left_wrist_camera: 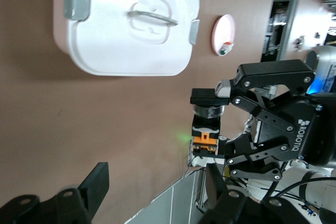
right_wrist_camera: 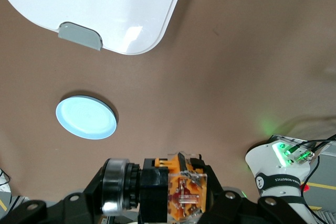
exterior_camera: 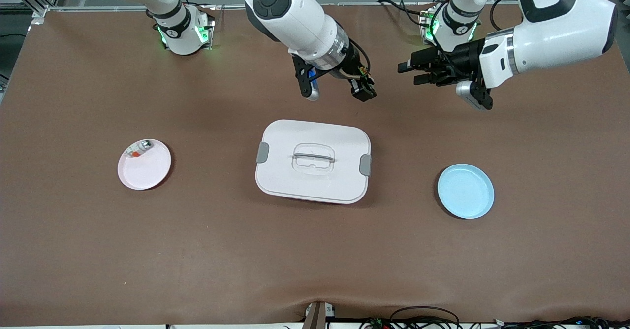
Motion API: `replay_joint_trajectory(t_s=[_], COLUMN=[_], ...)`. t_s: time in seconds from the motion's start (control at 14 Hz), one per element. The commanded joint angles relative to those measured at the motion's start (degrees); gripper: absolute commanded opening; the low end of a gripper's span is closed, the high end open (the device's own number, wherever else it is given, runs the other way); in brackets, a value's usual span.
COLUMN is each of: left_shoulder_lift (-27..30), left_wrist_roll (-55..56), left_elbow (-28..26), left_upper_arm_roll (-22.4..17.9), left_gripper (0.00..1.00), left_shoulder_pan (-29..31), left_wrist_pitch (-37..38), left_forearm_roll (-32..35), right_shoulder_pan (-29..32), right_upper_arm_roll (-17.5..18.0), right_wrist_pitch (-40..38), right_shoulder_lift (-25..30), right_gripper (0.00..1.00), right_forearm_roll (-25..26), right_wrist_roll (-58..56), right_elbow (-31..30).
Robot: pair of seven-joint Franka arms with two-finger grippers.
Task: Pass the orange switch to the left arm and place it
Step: 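Grasp the switch with the left gripper beside the right gripper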
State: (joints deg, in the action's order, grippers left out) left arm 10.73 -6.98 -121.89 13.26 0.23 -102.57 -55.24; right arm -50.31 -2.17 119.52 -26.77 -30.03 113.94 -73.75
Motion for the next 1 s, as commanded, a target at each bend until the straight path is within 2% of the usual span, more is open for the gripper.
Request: replay_joint_trajectory(t_s=[0.0,0.36,0.72,0.93], left_shoulder_lift=[3.7,4.6,4.5,4.0], left_wrist_roll=[-2.4,-6.1,-8.0,-8.0], left_elbow=[-3.6,-6.0,-7.9,-7.9], left_upper_arm_roll=[1.2,7.0,9.2,12.0], left_gripper=[0.79,0.76,0.71,0.7], left_shoulder_pan=[0.6,0.4,0.3,0.3], left_wrist_pitch=[-2.7,-11.8,-13.6,-16.9], left_forearm_roll=[-3.2,-8.8,-13.0,-15.8], right_shoulder_pan=[-0.9,-1.0,-0.9,-0.9], right_upper_arm_roll=[-0.8,-0.8,-0.8,-0.8], right_wrist_pitch=[0.0,0.0,0.0,0.0], right_shoulder_lift=[-1.2,-1.2,-1.2,-1.2], right_gripper=[0.29,0.29,0.29,0.29], right_forearm_roll=[-0.9,-0.9,-0.9,-0.9], right_wrist_roll=[1.5,1.5,1.5,1.5], right_elbow=[2.2,2.2,2.2,2.4])
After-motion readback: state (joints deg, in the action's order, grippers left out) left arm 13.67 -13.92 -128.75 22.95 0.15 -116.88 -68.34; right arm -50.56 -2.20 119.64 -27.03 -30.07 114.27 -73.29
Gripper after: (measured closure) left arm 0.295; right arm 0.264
